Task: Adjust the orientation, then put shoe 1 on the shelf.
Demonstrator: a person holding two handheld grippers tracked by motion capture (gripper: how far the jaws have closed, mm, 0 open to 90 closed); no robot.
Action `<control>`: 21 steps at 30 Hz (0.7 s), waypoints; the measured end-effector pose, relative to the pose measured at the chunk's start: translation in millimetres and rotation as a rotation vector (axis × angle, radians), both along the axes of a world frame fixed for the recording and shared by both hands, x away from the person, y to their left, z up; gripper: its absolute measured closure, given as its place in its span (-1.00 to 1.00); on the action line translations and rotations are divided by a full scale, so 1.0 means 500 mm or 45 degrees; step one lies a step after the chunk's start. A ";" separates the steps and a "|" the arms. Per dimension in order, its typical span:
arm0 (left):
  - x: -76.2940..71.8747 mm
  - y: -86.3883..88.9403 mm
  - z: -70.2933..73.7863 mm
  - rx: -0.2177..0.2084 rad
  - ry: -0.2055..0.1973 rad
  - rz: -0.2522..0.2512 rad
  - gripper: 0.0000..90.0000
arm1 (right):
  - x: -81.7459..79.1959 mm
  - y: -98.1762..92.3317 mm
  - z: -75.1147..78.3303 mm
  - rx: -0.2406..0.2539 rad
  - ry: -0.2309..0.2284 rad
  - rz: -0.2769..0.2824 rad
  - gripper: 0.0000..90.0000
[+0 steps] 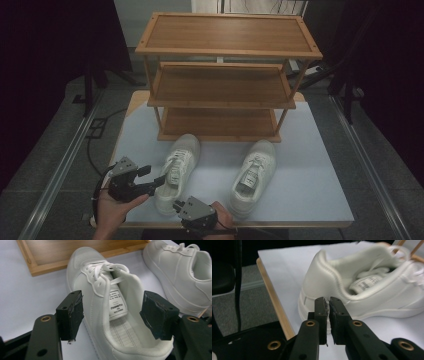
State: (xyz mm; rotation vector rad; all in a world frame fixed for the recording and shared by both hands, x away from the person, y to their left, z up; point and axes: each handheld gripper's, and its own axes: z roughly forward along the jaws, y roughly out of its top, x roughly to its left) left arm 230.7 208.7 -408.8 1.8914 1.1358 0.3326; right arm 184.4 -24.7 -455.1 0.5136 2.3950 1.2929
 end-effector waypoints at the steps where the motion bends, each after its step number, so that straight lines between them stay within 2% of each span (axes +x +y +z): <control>1: 0.000 -0.001 0.001 -0.003 -0.009 0.018 -0.21 | -0.004 -0.016 0.014 0.020 -0.029 -0.019 0.80; 6: 0.006 -0.005 -0.004 -0.003 -0.002 0.079 -0.16 | -0.009 -0.077 0.052 0.095 -0.075 -0.090 0.61; 7: 0.006 -0.005 -0.004 -0.003 -0.002 0.079 -0.16 | -0.009 -0.077 0.052 0.095 -0.075 -0.090 0.61; 10: 0.013 -0.015 -0.015 0.009 0.014 0.102 -0.16 | -0.006 -0.122 0.071 0.128 -0.095 -0.159 0.52; 18: 0.041 -0.050 -0.043 0.044 0.029 0.124 -0.11 | -0.001 -0.177 0.068 0.122 -0.089 -0.260 0.44; 20: 0.046 -0.050 -0.046 0.032 0.042 0.122 -0.09 | -0.001 -0.184 0.067 0.119 -0.086 -0.277 0.43; 21: 0.049 -0.048 -0.048 0.006 0.043 0.127 -0.09 | -0.001 -0.184 0.067 0.119 -0.086 -0.277 0.43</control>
